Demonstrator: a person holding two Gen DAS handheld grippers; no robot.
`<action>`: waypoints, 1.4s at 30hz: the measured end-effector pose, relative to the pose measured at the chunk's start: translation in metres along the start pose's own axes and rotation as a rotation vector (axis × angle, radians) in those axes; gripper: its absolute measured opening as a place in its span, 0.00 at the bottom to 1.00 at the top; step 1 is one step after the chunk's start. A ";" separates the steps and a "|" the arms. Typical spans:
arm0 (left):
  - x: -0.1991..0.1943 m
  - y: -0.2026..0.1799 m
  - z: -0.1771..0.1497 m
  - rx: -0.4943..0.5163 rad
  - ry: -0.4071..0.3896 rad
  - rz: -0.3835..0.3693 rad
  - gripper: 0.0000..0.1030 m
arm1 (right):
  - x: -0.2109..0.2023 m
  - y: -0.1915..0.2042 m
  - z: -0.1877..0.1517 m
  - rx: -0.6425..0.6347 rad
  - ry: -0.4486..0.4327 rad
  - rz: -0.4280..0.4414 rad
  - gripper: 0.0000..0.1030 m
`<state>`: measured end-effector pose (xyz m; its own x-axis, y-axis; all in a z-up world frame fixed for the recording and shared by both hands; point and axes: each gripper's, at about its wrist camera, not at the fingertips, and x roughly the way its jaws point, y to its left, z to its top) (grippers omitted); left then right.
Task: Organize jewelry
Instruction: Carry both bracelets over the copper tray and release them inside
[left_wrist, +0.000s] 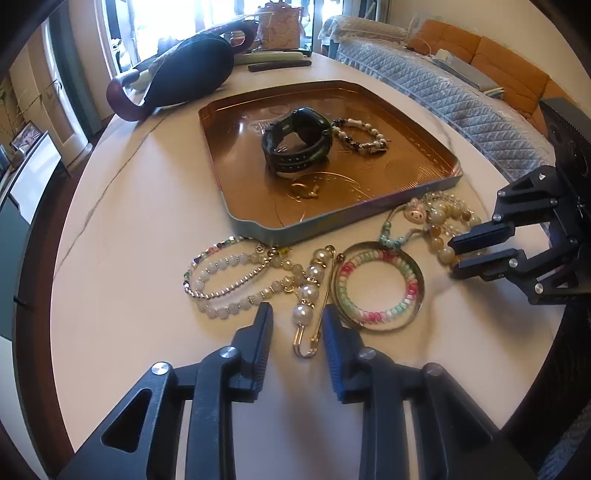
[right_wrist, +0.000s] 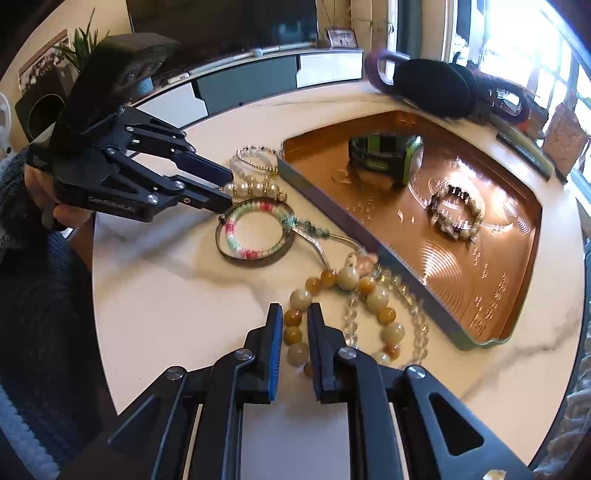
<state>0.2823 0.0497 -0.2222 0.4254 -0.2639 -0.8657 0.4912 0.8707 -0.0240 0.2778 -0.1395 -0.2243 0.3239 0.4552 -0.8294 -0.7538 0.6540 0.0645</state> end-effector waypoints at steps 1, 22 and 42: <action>0.000 0.001 0.001 -0.004 0.004 0.001 0.11 | 0.000 -0.001 0.001 0.002 -0.004 -0.001 0.14; -0.110 -0.019 0.032 -0.210 -0.330 0.079 0.11 | -0.106 -0.012 0.016 0.148 -0.393 -0.019 0.08; -0.194 -0.053 0.102 -0.248 -0.570 0.115 0.11 | -0.209 0.004 0.100 0.142 -0.584 -0.206 0.08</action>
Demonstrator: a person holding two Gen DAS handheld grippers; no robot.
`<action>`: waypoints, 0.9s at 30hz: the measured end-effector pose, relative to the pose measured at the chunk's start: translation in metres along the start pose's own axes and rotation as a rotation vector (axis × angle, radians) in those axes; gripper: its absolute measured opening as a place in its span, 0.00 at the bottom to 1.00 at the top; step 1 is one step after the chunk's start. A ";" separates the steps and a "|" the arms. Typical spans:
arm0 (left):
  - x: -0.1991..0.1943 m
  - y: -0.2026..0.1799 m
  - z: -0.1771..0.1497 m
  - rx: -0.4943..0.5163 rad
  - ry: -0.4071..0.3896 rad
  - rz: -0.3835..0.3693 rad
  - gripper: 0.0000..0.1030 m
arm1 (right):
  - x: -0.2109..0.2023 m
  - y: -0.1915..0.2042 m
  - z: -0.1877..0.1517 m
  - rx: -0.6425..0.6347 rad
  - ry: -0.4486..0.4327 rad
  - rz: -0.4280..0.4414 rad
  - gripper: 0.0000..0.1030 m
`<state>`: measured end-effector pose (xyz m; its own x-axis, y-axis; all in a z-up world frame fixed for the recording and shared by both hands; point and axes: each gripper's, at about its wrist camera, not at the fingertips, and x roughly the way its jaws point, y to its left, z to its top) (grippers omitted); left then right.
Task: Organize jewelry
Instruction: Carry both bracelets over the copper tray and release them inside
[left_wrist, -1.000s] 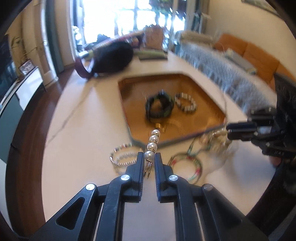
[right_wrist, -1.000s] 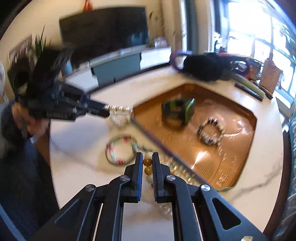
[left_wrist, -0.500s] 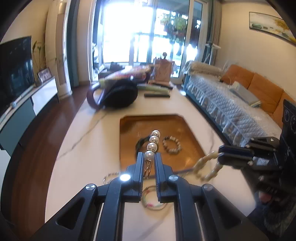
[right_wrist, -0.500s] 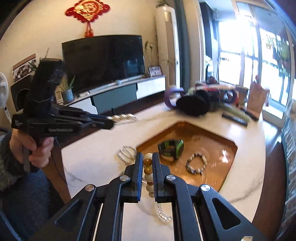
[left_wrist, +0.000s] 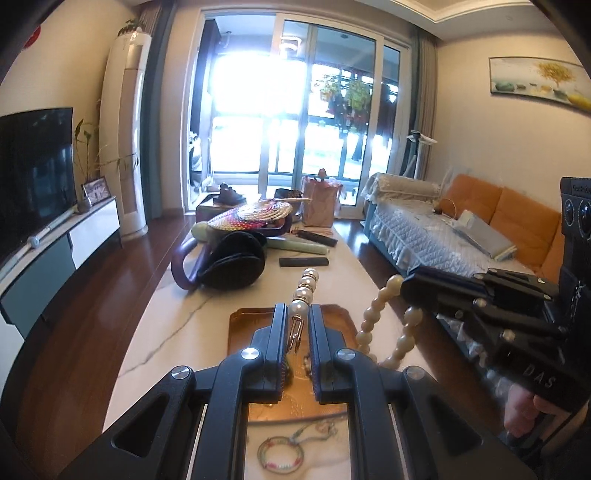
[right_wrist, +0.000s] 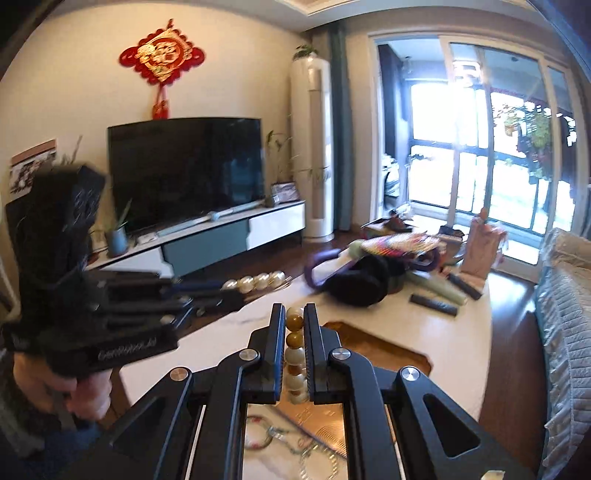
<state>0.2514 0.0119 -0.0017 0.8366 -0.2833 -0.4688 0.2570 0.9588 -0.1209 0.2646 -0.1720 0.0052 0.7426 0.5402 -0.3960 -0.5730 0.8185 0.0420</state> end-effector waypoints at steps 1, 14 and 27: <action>0.007 0.004 0.001 -0.016 0.006 0.003 0.11 | 0.001 -0.002 0.002 0.012 -0.005 -0.012 0.08; 0.138 0.052 -0.036 -0.114 0.200 -0.008 0.11 | 0.065 -0.064 -0.046 0.107 0.106 -0.095 0.08; 0.233 0.084 -0.067 -0.182 0.340 -0.022 0.11 | 0.134 -0.128 -0.085 0.180 0.239 -0.124 0.08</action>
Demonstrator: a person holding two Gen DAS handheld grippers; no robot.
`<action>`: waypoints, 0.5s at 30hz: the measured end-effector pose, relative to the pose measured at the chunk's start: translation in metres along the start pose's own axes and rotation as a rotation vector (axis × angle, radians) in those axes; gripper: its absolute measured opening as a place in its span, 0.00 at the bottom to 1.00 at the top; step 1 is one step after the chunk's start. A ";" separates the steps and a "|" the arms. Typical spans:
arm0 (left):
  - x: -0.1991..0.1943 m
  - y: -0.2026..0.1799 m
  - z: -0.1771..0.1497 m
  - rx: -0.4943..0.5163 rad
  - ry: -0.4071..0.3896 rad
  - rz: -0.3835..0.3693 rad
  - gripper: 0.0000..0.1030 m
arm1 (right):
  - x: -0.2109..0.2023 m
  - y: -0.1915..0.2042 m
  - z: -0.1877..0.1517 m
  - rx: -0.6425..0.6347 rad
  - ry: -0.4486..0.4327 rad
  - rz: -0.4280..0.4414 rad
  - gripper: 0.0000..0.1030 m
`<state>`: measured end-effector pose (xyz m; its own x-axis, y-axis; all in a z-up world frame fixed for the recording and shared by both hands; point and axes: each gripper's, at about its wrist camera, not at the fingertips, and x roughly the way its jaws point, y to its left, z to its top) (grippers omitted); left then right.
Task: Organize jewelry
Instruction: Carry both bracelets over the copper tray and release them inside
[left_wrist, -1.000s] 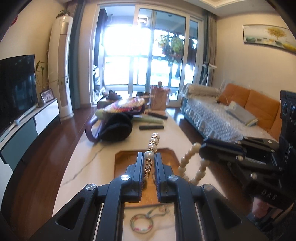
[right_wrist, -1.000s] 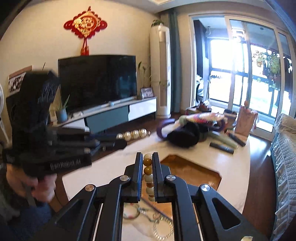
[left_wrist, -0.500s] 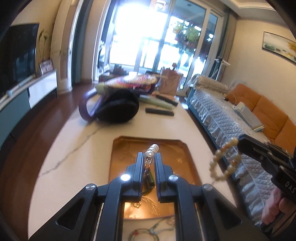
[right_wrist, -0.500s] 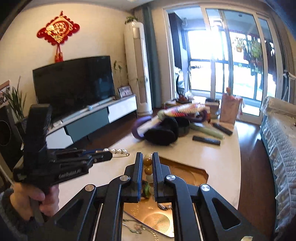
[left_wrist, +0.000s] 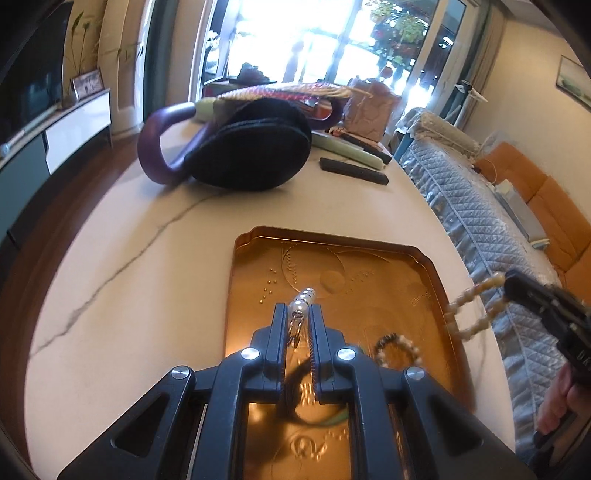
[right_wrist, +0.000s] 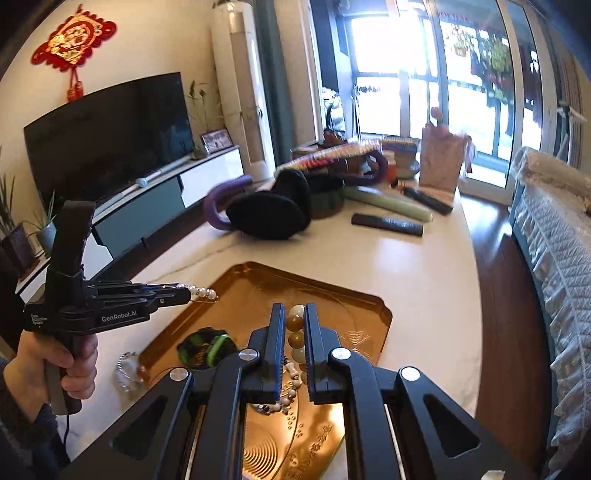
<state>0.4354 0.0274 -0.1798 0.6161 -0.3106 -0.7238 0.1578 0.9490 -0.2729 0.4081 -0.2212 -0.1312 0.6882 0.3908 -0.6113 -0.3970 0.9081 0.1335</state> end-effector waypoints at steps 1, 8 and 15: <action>0.004 0.003 0.000 -0.011 0.006 -0.009 0.11 | 0.006 -0.002 -0.001 0.003 0.009 0.005 0.08; 0.031 0.026 -0.009 -0.058 0.073 0.032 0.11 | 0.035 -0.008 -0.012 0.014 0.072 -0.024 0.08; 0.018 0.018 -0.006 -0.051 0.053 0.138 0.50 | 0.044 -0.020 -0.021 0.073 0.109 -0.025 0.09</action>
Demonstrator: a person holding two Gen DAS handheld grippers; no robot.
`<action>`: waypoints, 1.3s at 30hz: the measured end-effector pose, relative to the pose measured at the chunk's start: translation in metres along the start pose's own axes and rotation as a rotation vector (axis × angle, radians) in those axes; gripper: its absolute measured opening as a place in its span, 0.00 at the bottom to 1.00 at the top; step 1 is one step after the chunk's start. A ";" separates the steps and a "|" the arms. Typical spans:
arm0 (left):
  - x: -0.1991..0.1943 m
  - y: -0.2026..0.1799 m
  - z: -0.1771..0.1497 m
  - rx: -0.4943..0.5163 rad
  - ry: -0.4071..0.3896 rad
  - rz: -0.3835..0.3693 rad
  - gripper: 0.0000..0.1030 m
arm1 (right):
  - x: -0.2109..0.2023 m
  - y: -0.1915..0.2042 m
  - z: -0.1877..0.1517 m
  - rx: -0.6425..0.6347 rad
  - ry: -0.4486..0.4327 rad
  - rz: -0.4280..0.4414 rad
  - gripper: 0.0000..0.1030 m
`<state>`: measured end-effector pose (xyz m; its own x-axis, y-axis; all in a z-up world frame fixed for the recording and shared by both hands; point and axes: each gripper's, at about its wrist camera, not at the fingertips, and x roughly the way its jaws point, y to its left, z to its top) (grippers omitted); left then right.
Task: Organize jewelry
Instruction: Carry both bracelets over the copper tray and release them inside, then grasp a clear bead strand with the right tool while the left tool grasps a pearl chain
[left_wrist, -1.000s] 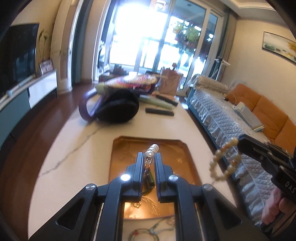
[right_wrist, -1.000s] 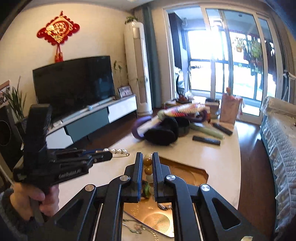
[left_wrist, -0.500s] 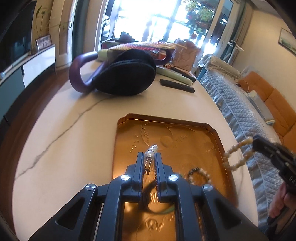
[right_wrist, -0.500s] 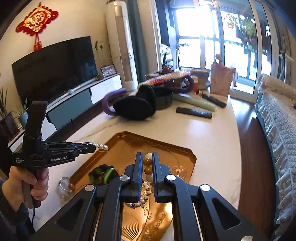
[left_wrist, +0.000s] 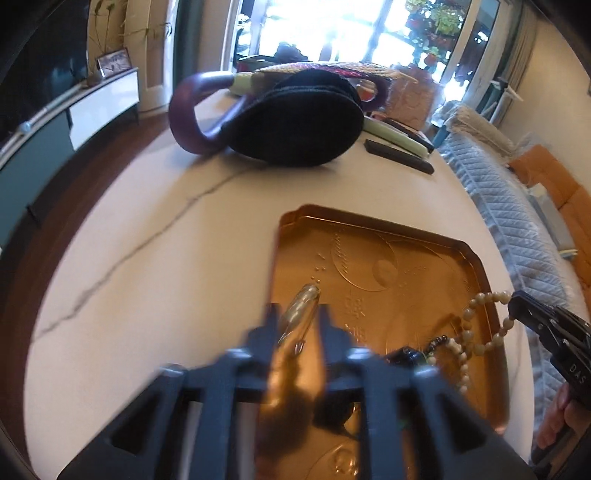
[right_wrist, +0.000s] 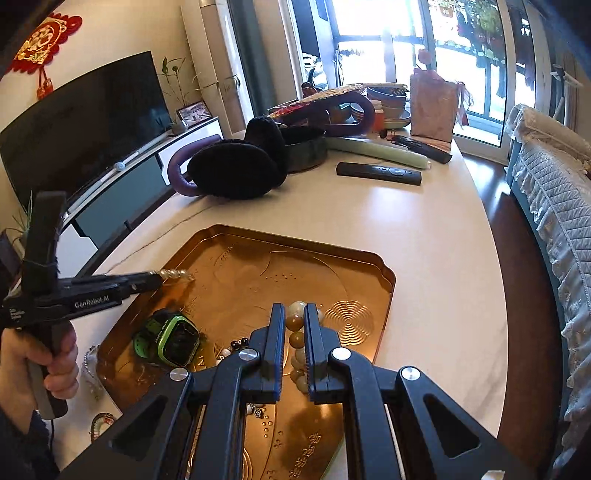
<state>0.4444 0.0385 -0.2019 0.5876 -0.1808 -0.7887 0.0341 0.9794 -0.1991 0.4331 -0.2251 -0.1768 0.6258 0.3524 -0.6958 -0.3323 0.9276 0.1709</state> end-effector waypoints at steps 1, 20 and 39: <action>-0.008 -0.001 0.000 -0.003 -0.029 0.020 0.81 | -0.001 -0.002 -0.001 0.014 0.002 0.015 0.12; -0.208 -0.040 -0.089 0.270 -0.217 0.068 0.95 | -0.155 0.051 -0.039 -0.078 -0.184 0.044 0.88; -0.104 0.011 -0.134 0.357 0.101 0.055 0.26 | -0.075 0.077 -0.107 -0.211 0.135 0.150 0.14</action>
<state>0.2754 0.0561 -0.2001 0.5143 -0.1177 -0.8495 0.2948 0.9544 0.0462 0.2853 -0.1930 -0.1863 0.4633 0.4509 -0.7629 -0.5628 0.8147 0.1398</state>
